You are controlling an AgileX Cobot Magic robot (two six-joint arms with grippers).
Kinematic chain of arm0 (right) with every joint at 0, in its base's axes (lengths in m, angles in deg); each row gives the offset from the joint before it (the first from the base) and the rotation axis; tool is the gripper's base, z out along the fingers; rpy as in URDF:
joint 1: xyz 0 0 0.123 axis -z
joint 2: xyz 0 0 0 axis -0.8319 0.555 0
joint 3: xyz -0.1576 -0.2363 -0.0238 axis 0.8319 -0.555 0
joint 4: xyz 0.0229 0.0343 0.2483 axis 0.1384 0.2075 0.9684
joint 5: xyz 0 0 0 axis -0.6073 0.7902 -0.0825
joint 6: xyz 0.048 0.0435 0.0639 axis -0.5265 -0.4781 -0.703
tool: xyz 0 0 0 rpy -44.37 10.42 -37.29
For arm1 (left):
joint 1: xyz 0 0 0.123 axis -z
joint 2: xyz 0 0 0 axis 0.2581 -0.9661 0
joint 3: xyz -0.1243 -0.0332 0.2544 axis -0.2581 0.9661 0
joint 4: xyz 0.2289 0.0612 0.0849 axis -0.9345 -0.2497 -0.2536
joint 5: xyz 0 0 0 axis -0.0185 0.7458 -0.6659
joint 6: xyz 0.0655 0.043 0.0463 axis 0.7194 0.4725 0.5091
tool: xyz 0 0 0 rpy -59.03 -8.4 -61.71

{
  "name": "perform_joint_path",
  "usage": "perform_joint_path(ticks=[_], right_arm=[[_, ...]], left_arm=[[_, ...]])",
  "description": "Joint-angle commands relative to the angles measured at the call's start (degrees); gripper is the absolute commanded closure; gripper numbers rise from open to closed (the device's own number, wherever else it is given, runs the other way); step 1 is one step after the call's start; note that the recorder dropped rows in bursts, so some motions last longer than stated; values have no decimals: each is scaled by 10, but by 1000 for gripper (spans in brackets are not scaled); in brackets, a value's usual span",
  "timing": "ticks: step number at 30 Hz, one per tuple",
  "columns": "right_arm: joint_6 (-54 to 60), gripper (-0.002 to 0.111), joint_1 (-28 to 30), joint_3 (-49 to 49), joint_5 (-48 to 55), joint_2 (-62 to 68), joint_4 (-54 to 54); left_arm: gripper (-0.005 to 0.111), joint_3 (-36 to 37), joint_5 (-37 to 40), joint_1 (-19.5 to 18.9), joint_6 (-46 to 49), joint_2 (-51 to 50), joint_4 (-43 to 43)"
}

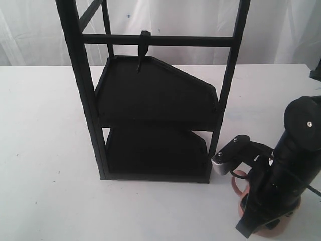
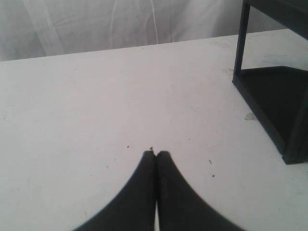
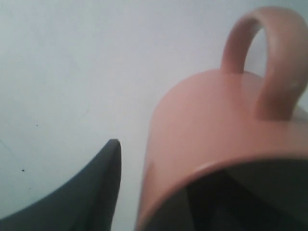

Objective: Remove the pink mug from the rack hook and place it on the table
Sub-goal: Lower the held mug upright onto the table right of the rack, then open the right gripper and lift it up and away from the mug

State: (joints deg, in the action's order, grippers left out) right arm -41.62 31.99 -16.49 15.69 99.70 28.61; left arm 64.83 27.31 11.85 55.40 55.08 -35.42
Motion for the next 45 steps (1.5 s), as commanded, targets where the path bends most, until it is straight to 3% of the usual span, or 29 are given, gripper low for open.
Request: perform_joint_path(ticks=[1,38,41,45], right_arm=[[-4,67,4,-2,-7,-23,2],[-15,68,4,-4,-22,-211,34],[24,75,4,-18,-46,-242,83],[70,93,4,-38,-80,-294,131]], left_arm=[[107,3,2,4,-1,3,3],[107,3,2,4,-1,3,3],[107,3,2,4,-1,3,3],[107,3,2,4,-1,3,3]])
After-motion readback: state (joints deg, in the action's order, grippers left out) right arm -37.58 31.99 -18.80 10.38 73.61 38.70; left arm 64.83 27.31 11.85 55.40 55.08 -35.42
